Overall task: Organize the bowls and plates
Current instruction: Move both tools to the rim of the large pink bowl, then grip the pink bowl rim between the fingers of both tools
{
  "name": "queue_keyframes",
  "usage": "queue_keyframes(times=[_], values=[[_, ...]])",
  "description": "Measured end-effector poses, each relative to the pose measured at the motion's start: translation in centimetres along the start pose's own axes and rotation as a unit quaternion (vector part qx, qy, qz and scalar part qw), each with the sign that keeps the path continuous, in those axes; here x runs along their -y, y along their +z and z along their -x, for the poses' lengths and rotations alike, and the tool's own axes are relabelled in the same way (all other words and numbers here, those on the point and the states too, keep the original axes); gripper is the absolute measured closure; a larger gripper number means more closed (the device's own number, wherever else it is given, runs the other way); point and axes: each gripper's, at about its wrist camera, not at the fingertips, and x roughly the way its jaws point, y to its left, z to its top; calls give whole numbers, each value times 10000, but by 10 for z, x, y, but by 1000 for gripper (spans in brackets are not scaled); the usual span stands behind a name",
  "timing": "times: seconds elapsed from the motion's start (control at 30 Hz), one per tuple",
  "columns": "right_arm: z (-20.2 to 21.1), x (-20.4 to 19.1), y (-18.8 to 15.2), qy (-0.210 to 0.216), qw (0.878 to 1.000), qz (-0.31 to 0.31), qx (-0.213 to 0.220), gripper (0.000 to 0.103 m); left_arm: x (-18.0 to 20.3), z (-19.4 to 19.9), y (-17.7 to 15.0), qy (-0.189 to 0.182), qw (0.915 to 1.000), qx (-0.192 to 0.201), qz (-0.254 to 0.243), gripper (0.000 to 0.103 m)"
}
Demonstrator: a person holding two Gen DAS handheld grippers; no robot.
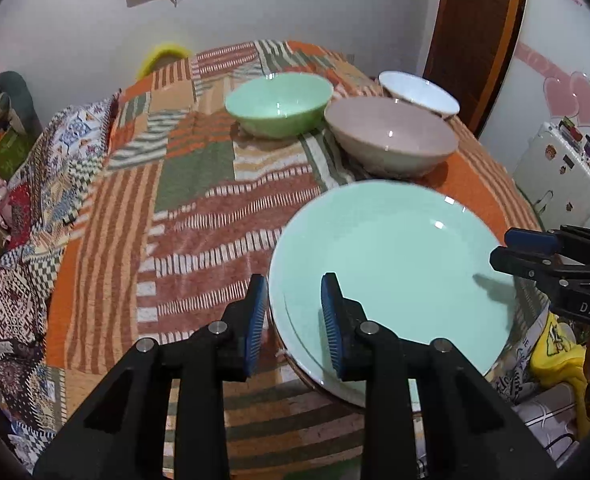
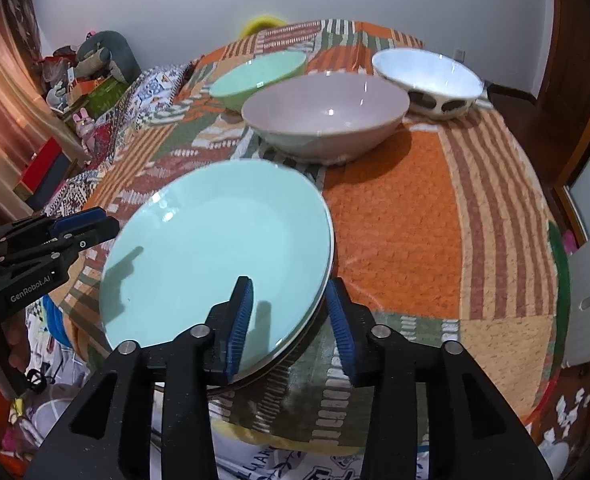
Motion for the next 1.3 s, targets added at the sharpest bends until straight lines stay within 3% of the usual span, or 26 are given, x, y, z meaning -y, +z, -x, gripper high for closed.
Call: queue_keyframes(times=[0.23,0.4,0.87,1.3], values=[[29,3,15,-90,9984,30,553,56,4,27,33,27,9982,605,7,49],[43,8,28,-187,9960,14,879,55,10,36,61,57,9957,923,-27,38],[46,41,74,-369,9887,-240,1434,54,29,-5,125,42,9951,974,-166,38],[-5,69,94,-386,9922,-480,1080,54,34,-91,147,-100,9984,454,-313,39]])
